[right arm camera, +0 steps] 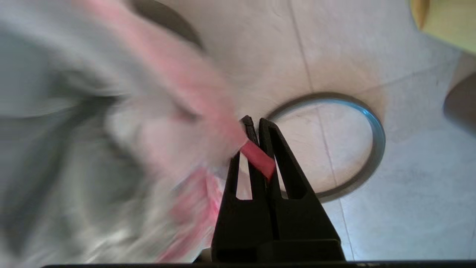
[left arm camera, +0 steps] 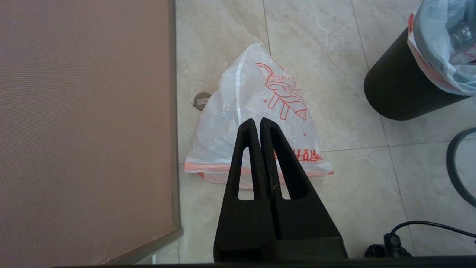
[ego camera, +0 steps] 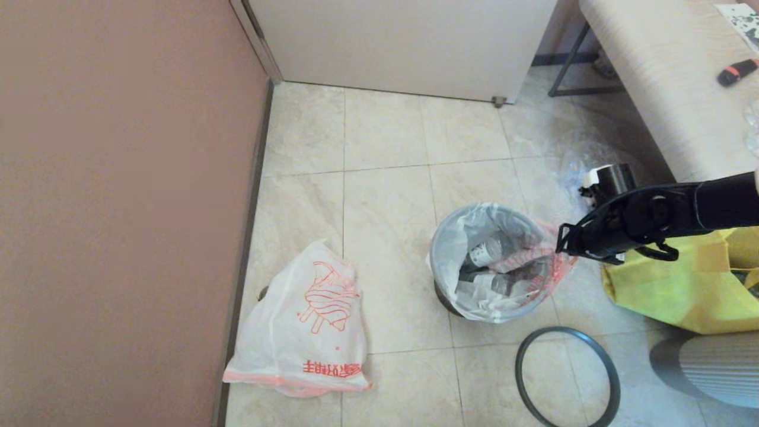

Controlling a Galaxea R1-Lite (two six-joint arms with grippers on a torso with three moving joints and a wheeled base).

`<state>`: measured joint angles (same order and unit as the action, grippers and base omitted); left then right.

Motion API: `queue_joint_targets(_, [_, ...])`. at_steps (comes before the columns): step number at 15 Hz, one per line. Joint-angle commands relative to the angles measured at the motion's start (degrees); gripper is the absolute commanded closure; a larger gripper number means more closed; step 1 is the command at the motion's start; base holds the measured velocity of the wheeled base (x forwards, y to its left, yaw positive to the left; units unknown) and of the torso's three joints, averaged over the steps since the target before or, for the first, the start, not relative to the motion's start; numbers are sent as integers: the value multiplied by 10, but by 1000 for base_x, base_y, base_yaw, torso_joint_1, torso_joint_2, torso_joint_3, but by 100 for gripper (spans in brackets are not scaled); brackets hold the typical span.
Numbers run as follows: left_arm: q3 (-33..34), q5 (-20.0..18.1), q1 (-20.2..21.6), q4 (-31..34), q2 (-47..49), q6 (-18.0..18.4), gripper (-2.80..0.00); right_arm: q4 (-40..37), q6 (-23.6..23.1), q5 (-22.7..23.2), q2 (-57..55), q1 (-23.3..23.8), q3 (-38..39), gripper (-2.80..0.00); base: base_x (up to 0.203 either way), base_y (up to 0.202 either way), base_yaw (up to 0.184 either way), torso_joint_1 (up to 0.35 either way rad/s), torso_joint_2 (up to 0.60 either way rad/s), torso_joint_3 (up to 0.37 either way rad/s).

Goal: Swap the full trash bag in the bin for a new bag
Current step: Place the trash bag on the floor

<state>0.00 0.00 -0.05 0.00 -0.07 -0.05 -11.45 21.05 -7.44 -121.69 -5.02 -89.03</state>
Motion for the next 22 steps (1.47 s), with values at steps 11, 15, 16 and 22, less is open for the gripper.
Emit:
queue_joint_targets(11, [0, 0, 0, 0, 1, 0, 0, -25, 38, 14, 94, -76, 15, 0, 0, 0, 0, 0, 0, 0])
queue_joint_targets(15, [0, 0, 0, 0, 1, 0, 0, -22, 37, 13, 82, -136, 3, 0, 0, 0, 0, 0, 0, 0])
queue_joint_targets(16, [0, 0, 0, 0, 1, 0, 0, -22, 37, 13, 74, -147, -8, 0, 0, 0, 0, 0, 0, 0])
queue_joint_targets(22, [0, 0, 0, 0, 1, 0, 0, -24, 36, 12, 67, -205, -56, 0, 0, 0, 0, 0, 0, 0])
